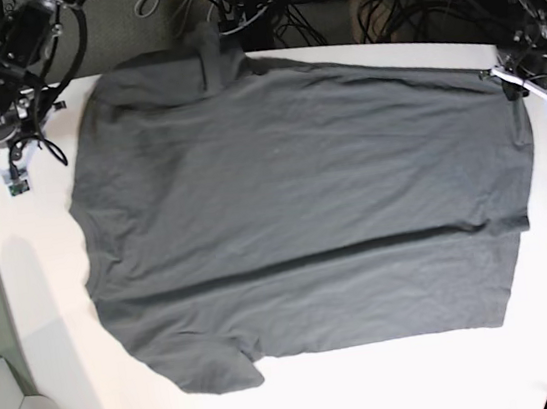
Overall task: Layout the t-shirt on the table in an organized manner, then fold the t-shirt properly
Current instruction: 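Drag the shirt's collar corners with both grippers away from the hem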
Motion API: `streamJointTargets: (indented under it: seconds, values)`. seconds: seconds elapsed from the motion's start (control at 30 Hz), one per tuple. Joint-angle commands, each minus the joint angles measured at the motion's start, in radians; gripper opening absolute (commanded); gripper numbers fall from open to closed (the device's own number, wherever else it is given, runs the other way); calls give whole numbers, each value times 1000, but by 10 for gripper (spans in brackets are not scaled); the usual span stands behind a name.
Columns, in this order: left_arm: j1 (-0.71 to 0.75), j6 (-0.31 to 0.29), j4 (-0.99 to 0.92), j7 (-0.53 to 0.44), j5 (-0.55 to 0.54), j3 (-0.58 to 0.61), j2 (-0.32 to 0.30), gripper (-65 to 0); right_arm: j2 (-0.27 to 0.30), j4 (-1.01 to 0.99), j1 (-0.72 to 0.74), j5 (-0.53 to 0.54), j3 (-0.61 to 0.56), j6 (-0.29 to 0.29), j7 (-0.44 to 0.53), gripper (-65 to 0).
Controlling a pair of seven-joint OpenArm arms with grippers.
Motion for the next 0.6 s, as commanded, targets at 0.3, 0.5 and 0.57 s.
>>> streamJointTargets:
  seconds: [0.3,0.5,0.57]
  values:
    - [2,4,4,25,16,32,-9,-568,-60,97,10,43,-46,-8,-175,-357]
    - [2,6,4,25,17,33,-9,-568,-60,100,8,266,-48,-8,-302,-260]
    - [2,6,4,25,17,33,-9,-568,-60,100,11,333,-46,-8,-319,-252]
